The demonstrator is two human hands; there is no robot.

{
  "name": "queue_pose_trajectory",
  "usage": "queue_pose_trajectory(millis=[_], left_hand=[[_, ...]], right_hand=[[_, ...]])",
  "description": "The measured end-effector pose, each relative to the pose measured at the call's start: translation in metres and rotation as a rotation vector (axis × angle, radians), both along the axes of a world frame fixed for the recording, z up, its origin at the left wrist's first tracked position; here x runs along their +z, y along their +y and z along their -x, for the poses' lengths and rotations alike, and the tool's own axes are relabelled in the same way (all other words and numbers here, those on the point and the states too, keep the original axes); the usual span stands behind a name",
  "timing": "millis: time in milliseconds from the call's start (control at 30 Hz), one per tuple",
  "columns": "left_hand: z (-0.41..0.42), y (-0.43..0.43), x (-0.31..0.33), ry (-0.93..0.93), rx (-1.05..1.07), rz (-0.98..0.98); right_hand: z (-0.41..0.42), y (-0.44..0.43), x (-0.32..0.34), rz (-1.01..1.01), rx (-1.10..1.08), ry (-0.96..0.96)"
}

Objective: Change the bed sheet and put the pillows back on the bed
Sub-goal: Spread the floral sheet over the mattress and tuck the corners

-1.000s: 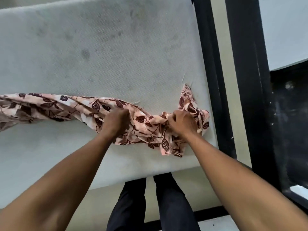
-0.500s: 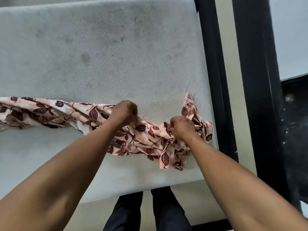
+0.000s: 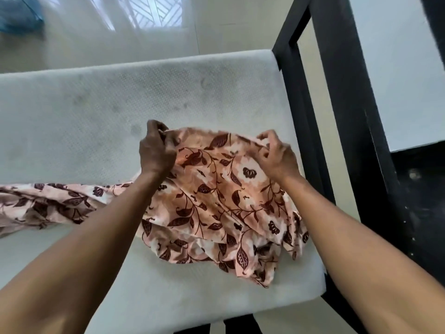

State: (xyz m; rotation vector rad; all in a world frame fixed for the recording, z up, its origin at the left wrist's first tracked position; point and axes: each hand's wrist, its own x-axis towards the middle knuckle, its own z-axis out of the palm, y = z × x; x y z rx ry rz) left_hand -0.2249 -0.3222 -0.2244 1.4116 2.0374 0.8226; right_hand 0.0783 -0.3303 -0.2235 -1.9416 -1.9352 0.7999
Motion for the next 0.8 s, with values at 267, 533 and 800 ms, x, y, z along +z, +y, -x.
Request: queue_pose_trajectory(millis=[267,533,800], left_hand=[[0.031,-0.089,-0.054,0.529,-1.045,0.665],[0.024,-0.049,-0.036,0.685,-0.586,0.599],[0.021,0.060,-0.023,0.628,-0.282,0.809]], right_hand=[[-0.028,-0.060,-0.046,0.640,0.317,-0.697],[-0.022,-0.018,-0.035,0.526,-0.319,-0.402],[-0.006,0.055,-0.032,0.401,-0.458,-0.238]])
